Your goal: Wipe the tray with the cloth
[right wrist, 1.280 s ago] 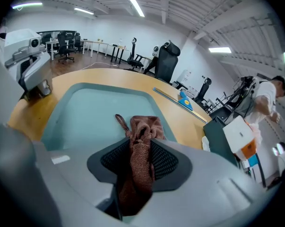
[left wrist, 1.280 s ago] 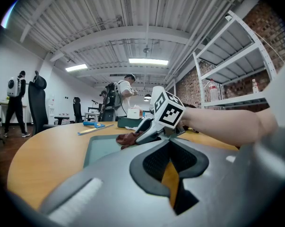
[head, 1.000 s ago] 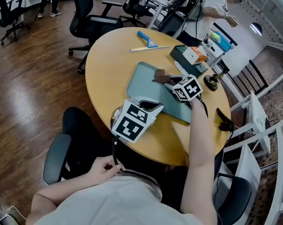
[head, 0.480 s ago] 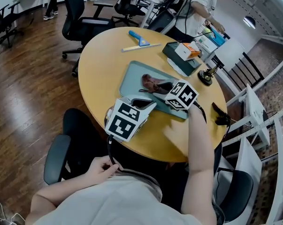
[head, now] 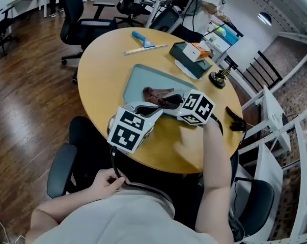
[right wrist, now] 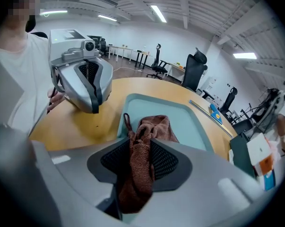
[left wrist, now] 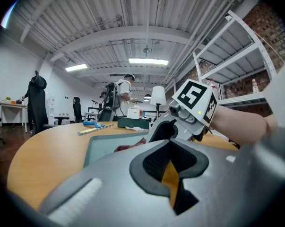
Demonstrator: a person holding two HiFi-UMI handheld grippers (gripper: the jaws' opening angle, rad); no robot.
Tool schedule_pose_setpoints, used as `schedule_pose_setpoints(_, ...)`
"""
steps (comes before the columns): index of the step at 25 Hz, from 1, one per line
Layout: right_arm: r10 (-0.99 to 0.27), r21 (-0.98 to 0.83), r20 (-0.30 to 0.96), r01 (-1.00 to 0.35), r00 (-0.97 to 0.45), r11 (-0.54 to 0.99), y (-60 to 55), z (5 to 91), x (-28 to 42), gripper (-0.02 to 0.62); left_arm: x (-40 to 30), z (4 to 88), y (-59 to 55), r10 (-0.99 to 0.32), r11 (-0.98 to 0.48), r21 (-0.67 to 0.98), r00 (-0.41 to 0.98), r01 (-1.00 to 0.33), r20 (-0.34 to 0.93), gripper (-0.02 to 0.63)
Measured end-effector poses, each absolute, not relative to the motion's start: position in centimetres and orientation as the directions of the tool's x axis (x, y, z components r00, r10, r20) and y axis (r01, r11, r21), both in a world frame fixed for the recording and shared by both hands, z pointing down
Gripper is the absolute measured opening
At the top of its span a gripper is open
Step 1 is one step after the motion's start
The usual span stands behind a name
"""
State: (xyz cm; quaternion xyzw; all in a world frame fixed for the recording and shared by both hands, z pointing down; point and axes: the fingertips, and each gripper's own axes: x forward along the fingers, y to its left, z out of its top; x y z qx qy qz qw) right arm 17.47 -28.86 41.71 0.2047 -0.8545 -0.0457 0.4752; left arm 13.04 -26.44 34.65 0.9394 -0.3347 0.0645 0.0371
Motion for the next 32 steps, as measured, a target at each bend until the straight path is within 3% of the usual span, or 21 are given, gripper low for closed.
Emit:
schedule_pose_setpoints(9,-0.387,0.276,0.780,-0.285,-0.492,0.918,-29.8,41.7,16.7,0.137,13.4,34.4,-26.5,-0.621,-0.776,0.032,0.771,-0.630,0.141,0.014)
schedule_pose_setpoints(32,-0.552,0.316,0.754,-0.541,-0.355,0.779,-43.1,42.2,19.7,0.137,13.7,34.6,-26.4,-0.621,-0.776,0.019,0.769,-0.630,0.150,0.014)
